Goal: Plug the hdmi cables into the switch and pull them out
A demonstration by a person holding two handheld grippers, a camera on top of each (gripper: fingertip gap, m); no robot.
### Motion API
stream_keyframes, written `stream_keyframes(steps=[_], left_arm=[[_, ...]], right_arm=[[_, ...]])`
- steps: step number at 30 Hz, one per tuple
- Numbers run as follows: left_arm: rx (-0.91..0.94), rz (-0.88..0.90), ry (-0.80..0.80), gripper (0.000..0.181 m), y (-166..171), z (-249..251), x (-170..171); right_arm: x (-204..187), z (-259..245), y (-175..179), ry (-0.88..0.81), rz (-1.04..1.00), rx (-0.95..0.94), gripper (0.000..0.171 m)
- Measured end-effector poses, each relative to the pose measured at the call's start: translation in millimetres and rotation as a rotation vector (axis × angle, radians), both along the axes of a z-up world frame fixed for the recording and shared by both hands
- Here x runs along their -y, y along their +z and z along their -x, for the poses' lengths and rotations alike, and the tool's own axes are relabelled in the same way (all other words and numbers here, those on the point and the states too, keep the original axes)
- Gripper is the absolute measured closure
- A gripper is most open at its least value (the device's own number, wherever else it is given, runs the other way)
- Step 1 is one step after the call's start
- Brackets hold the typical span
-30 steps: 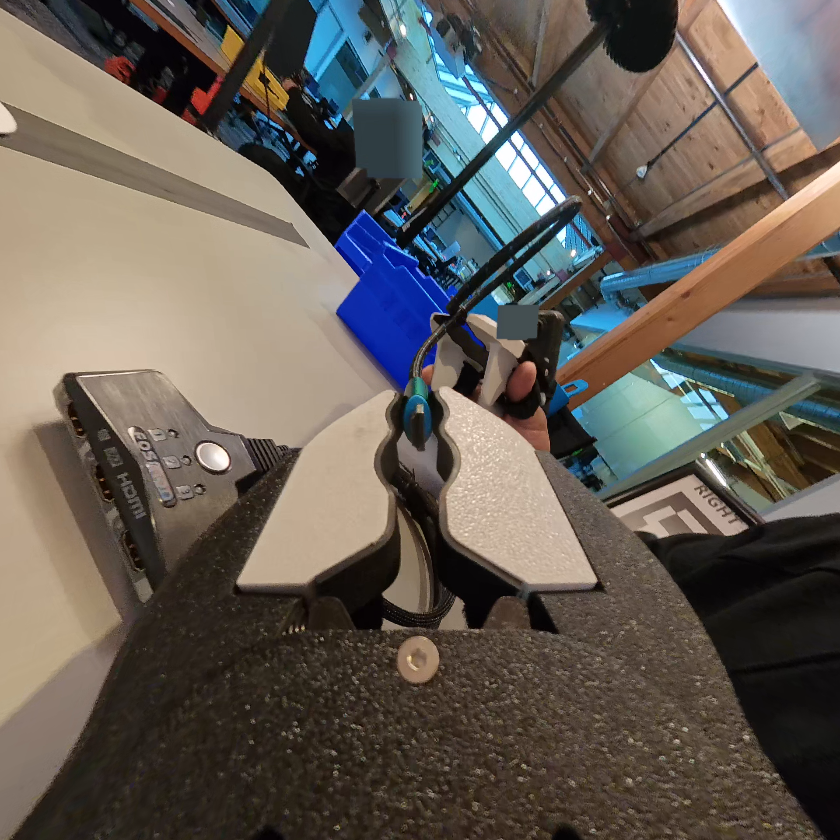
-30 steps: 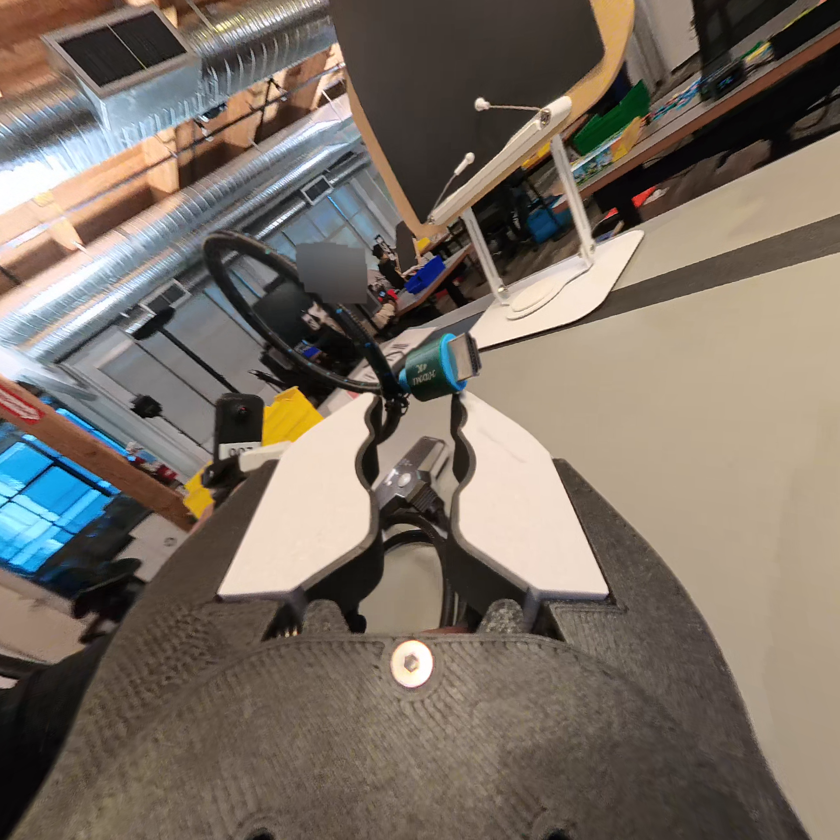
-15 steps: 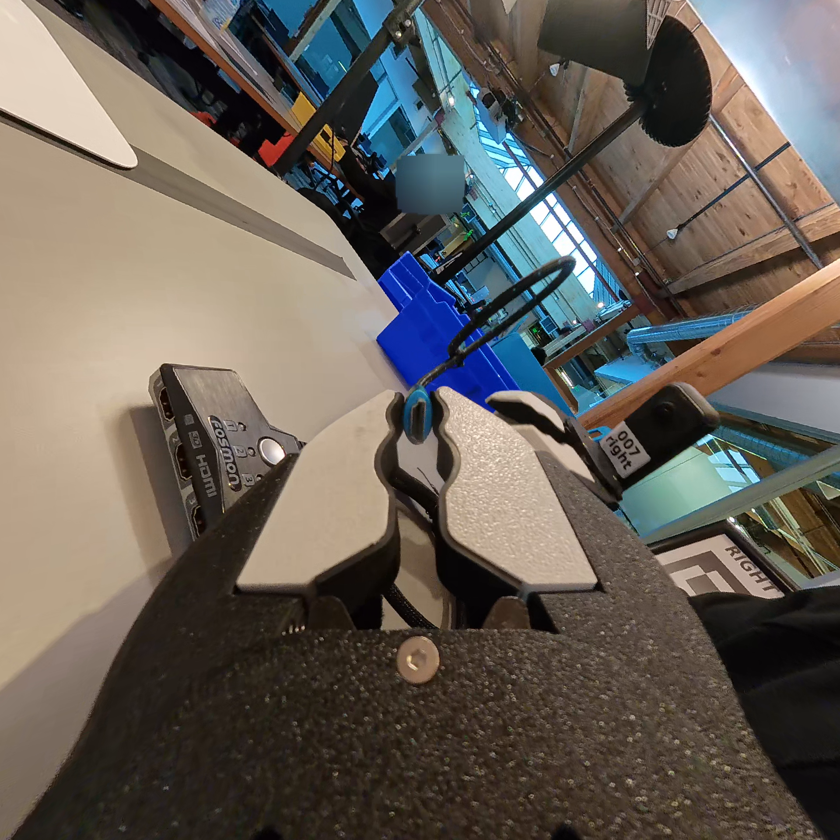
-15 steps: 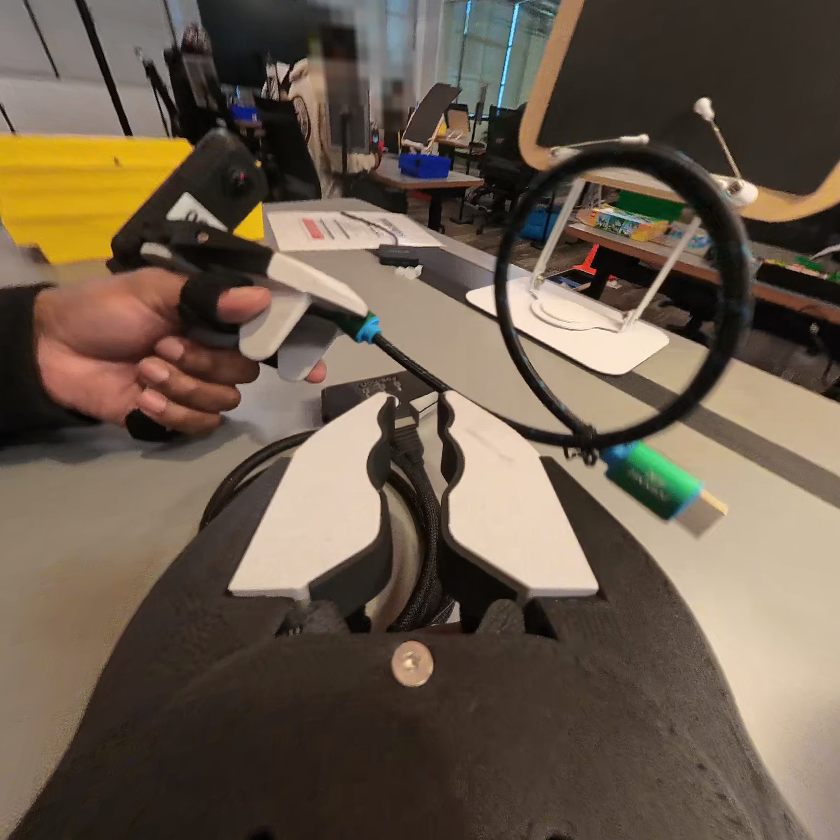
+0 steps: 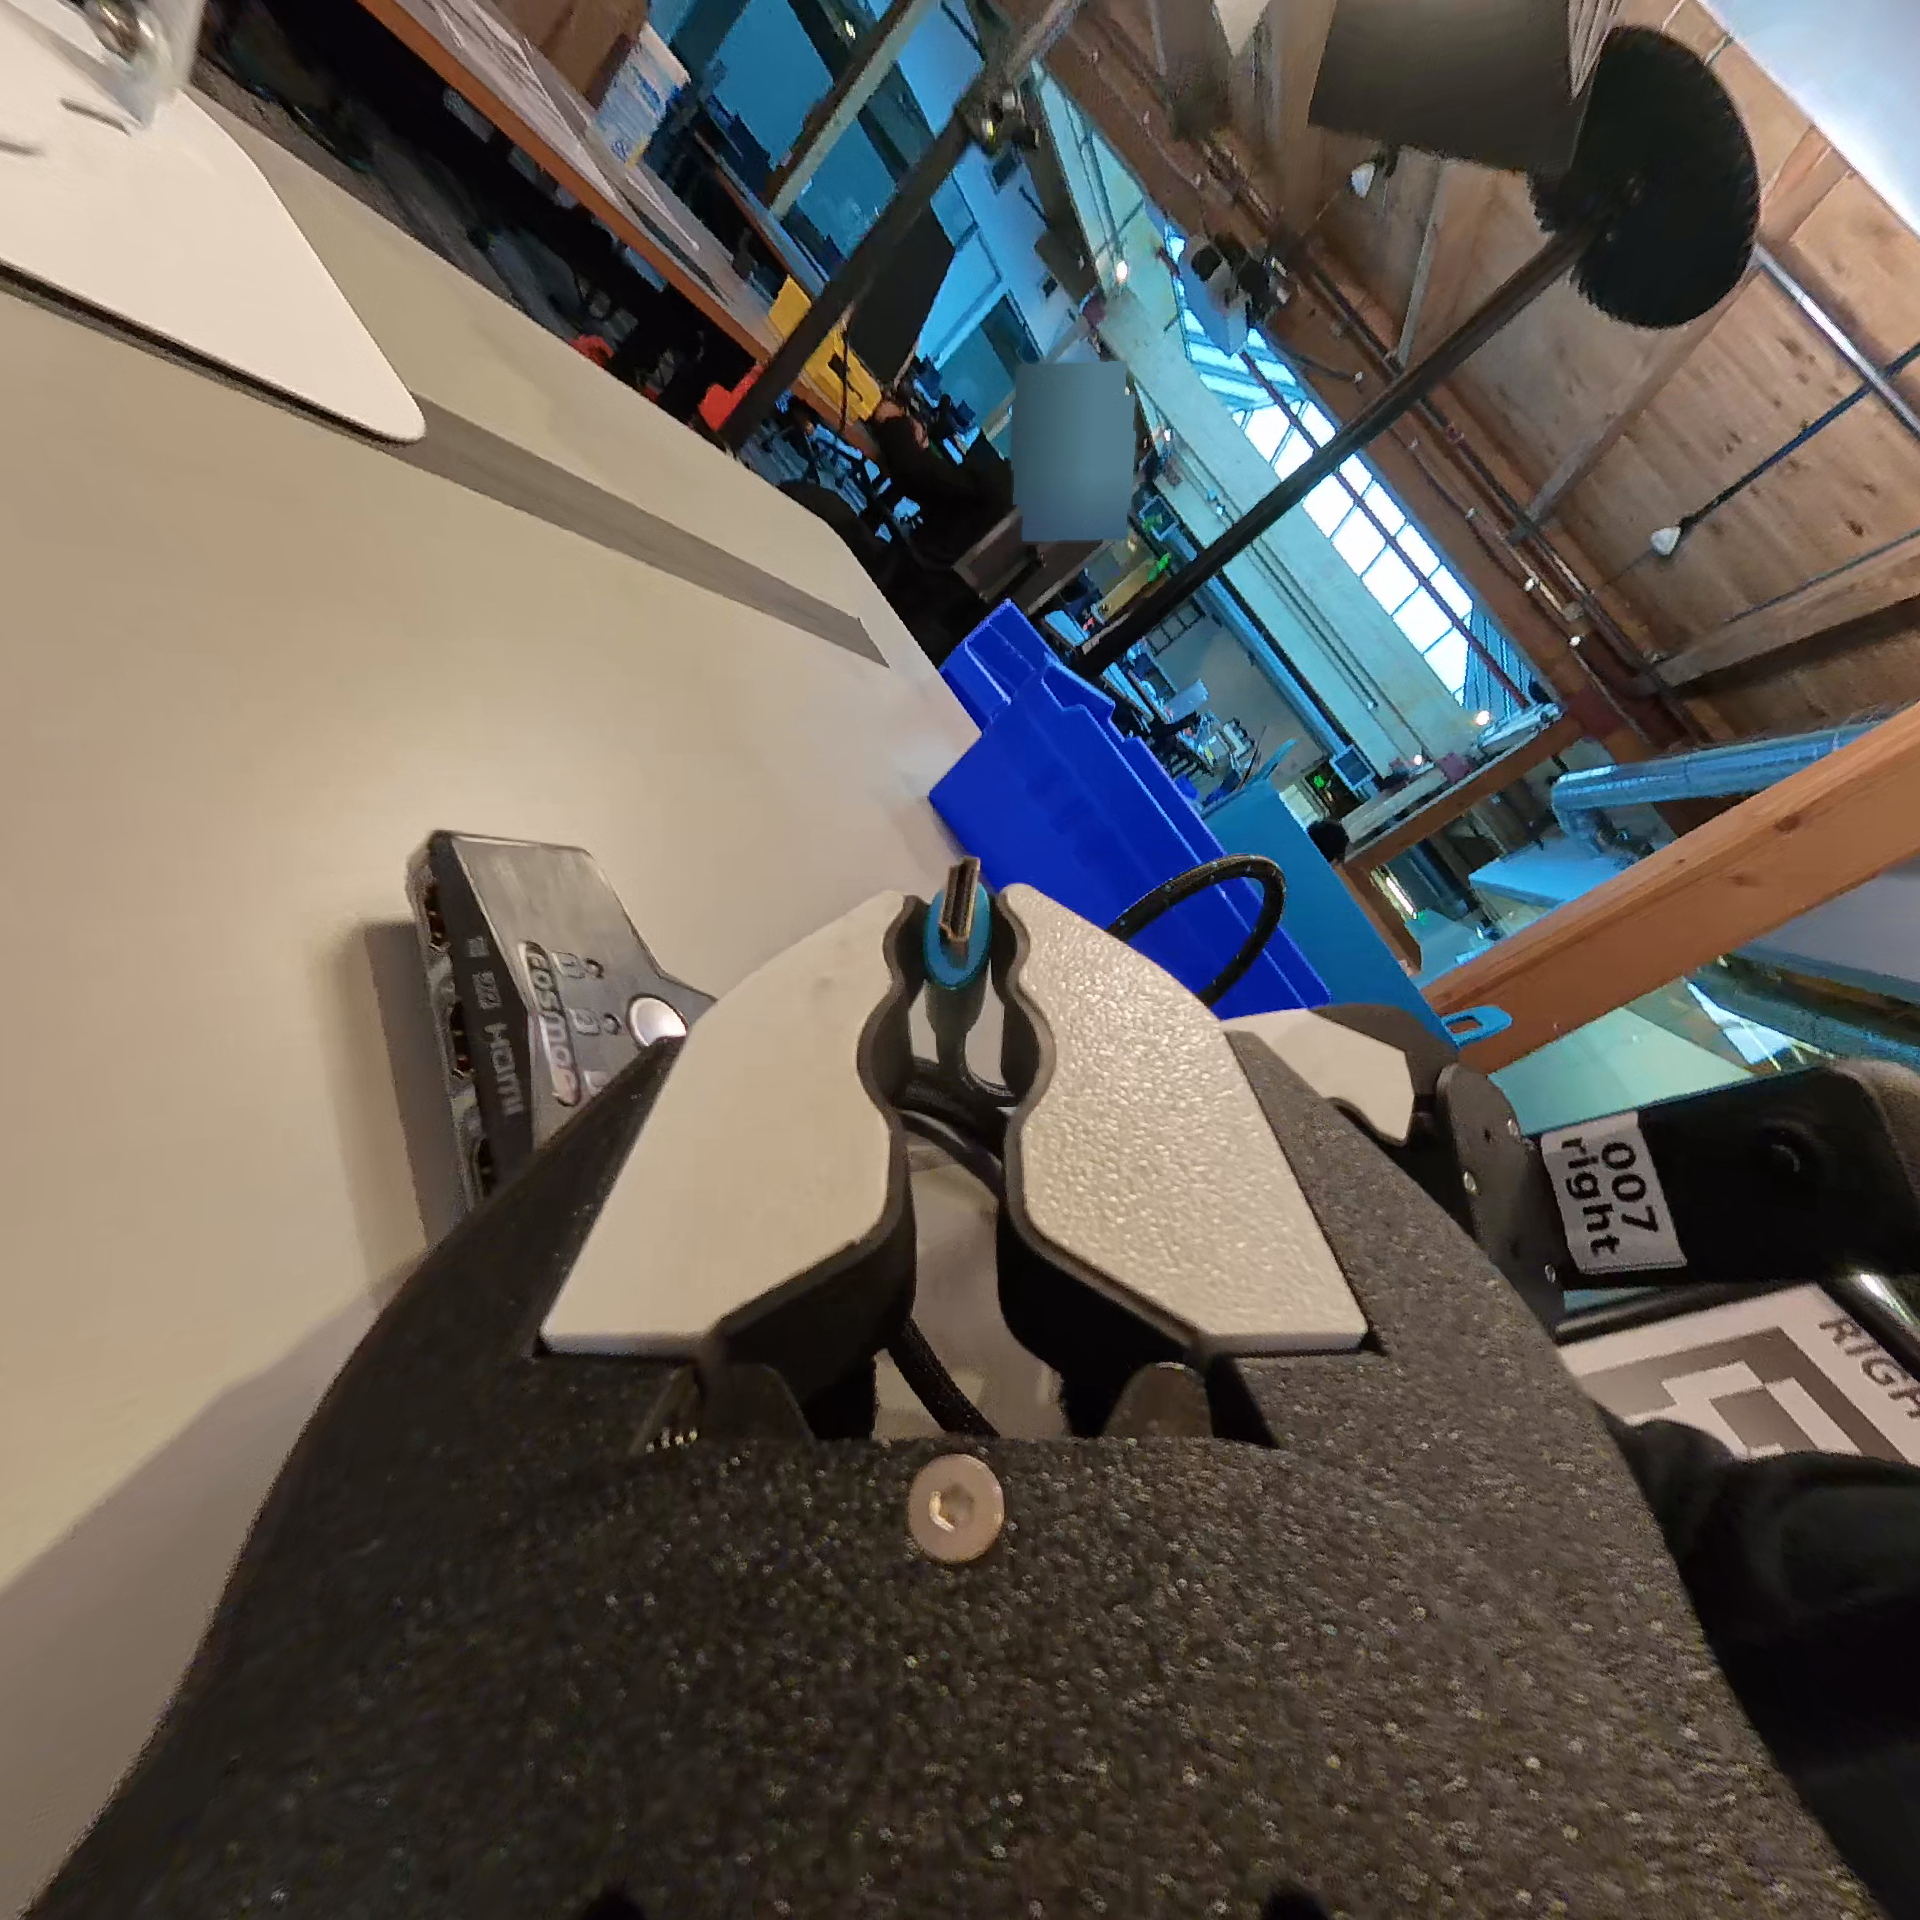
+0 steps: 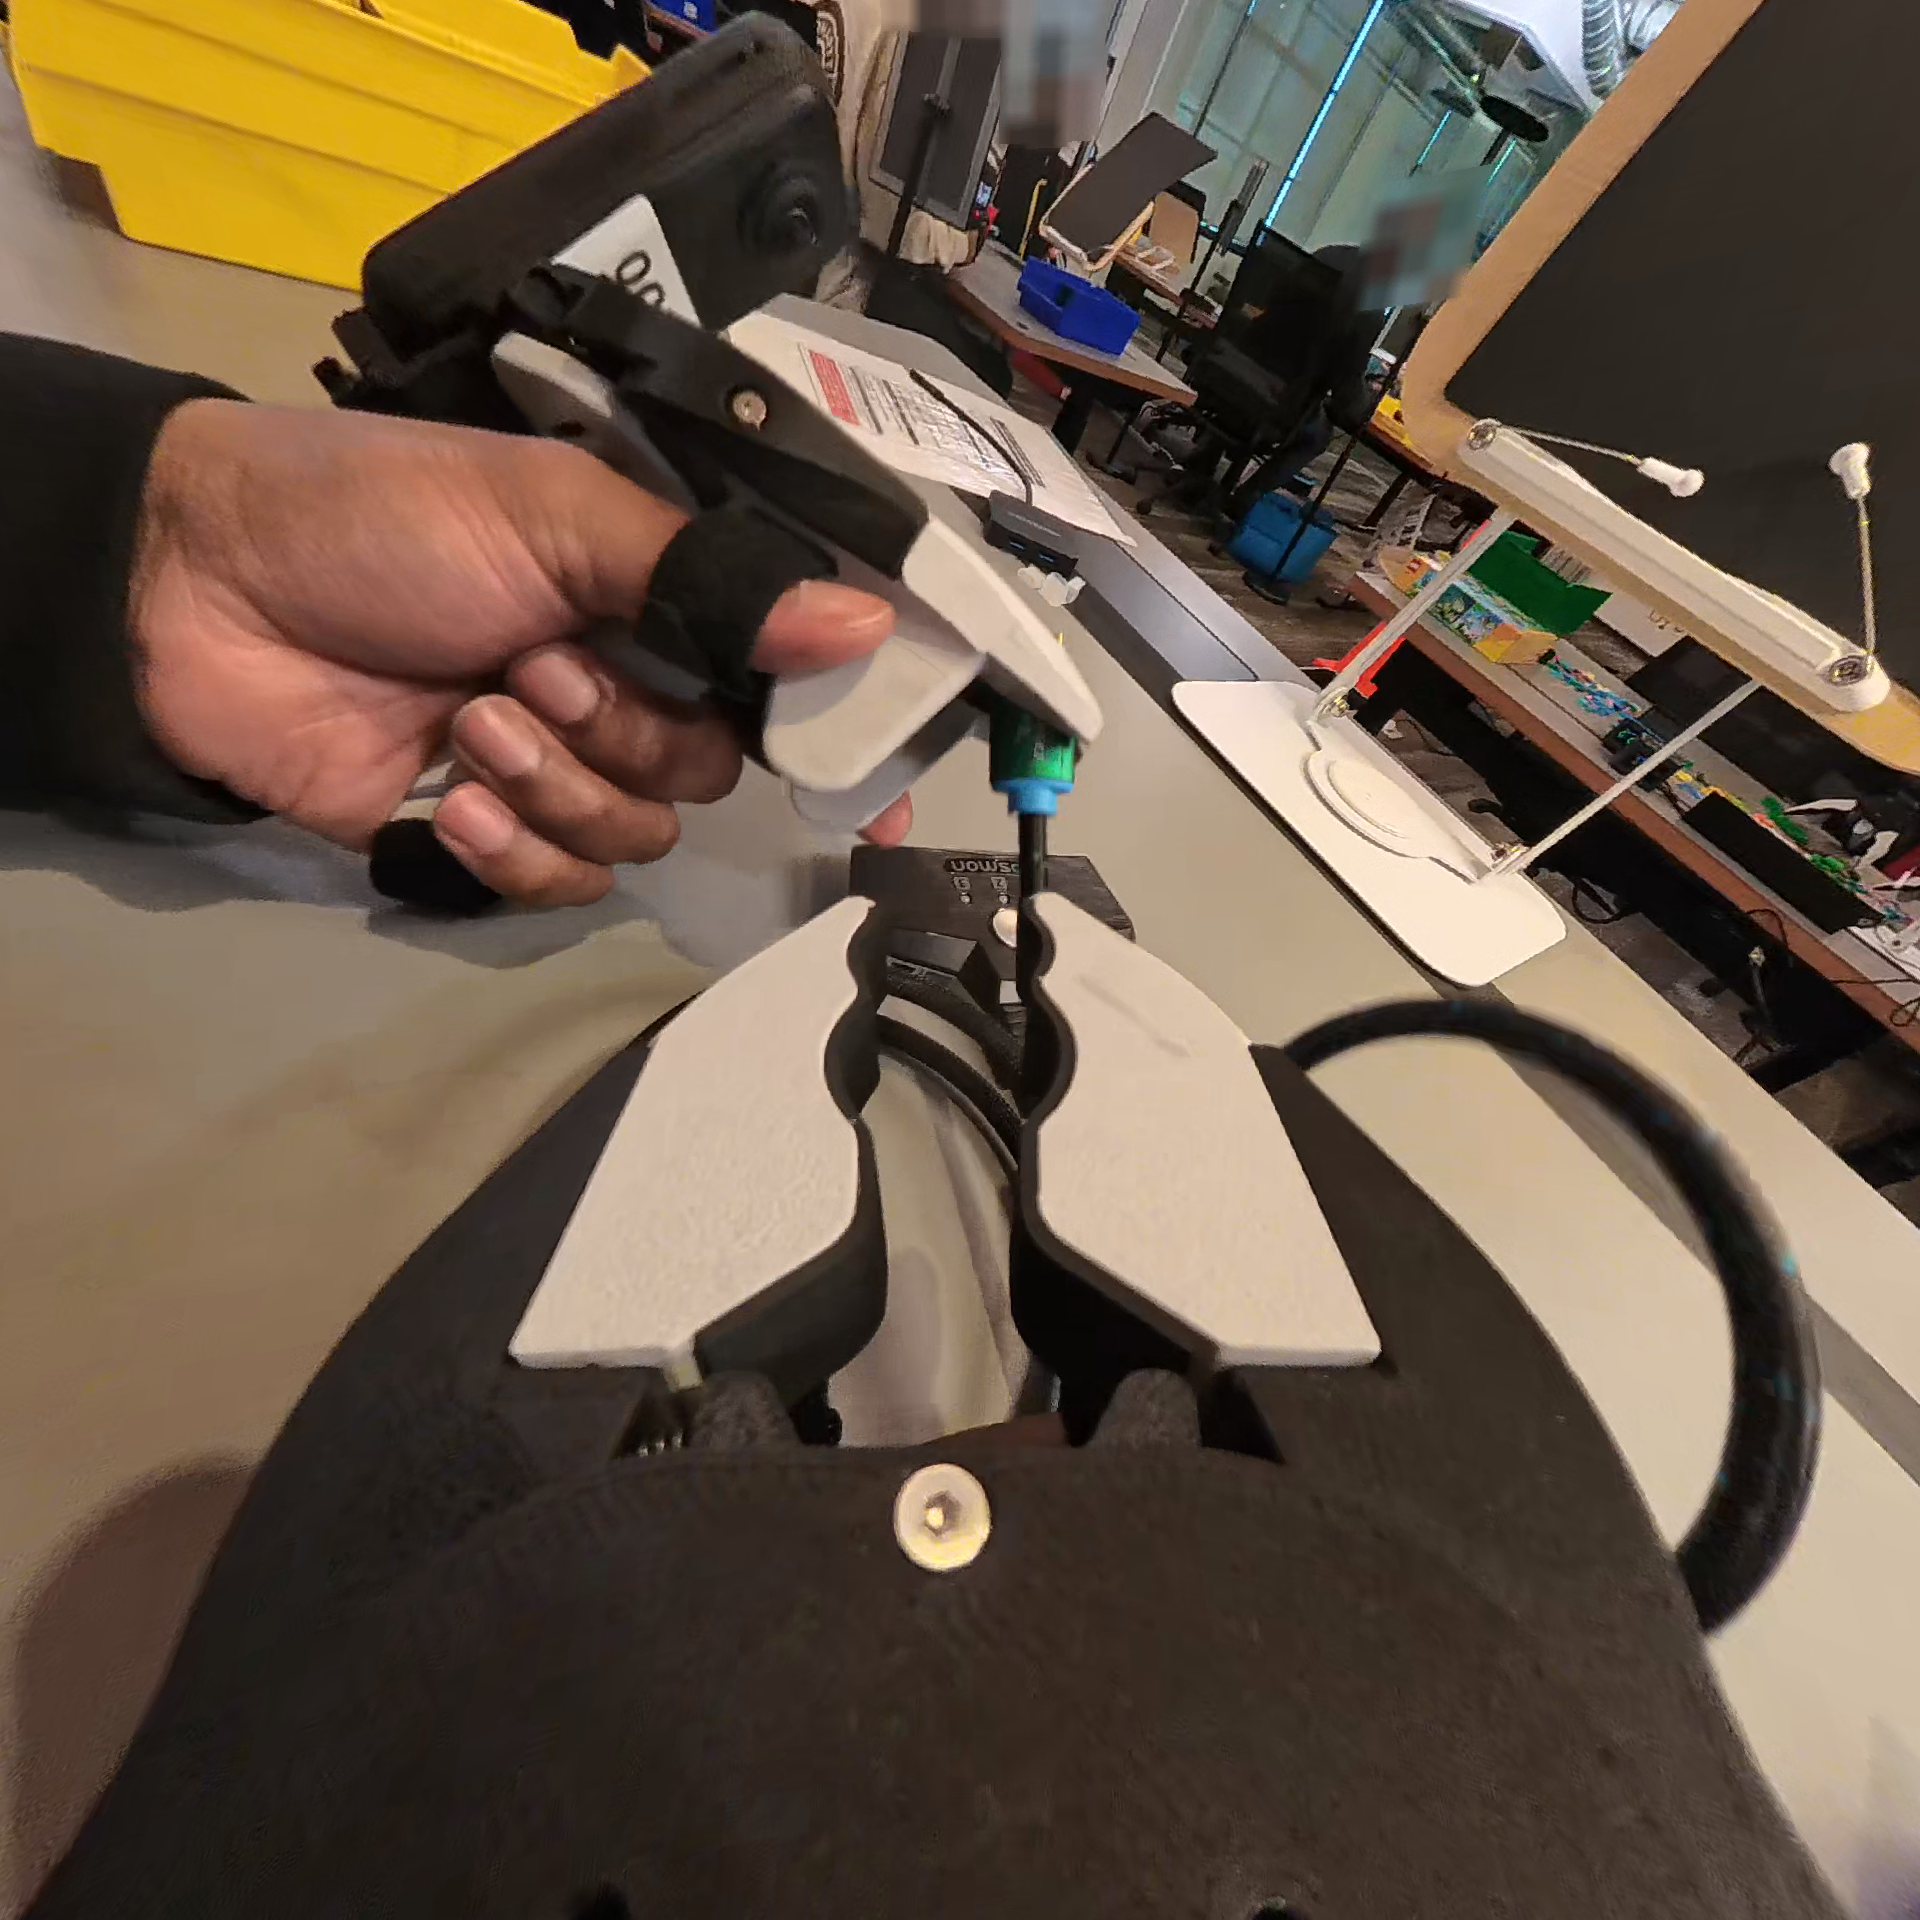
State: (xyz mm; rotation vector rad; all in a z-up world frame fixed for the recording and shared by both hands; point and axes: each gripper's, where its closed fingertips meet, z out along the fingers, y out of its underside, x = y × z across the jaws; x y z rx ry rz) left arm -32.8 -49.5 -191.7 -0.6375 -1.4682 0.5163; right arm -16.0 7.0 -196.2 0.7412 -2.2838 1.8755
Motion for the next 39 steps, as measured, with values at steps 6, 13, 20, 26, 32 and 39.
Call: stream_keyframes(steps=[6, 13, 20, 26, 32, 39], left_arm=[[-0.067, -0.007, 0.159, 0.169, 15.5, -21.4, 45.0], [-0.102, -0.02, 0.346, 0.169, 19.7, -52.7, 99.1], [-0.08, -0.035, 0.378, 0.169, 13.1, -58.5, 110.2], [-0.089, -0.039, 0.361, 0.169, 17.2, -59.6, 109.8], [-0.118, -0.053, 0.353, 0.169, 25.3, -66.0, 114.5], [-0.138, -0.044, 0.217, 0.169, 36.5, -64.4, 105.4]], right_arm=[[-0.1, 6.8, -9.4, -0.013, -0.067, -0.027, 0.148], [-18.2, -1.4, -19.6, 0.117, -0.239, 0.062, 0.143], [-38.7, -35.6, -54.5, 0.264, -0.378, -0.136, 0.138], [-28.7, 37.4, -69.5, -0.015, -0.437, -0.244, 0.14], [-23.7, 104.1, -51.3, -0.273, -0.349, -0.123, 0.143], [-16.0, 52.1, -31.2, -0.106, -0.232, -0.11, 0.143]])
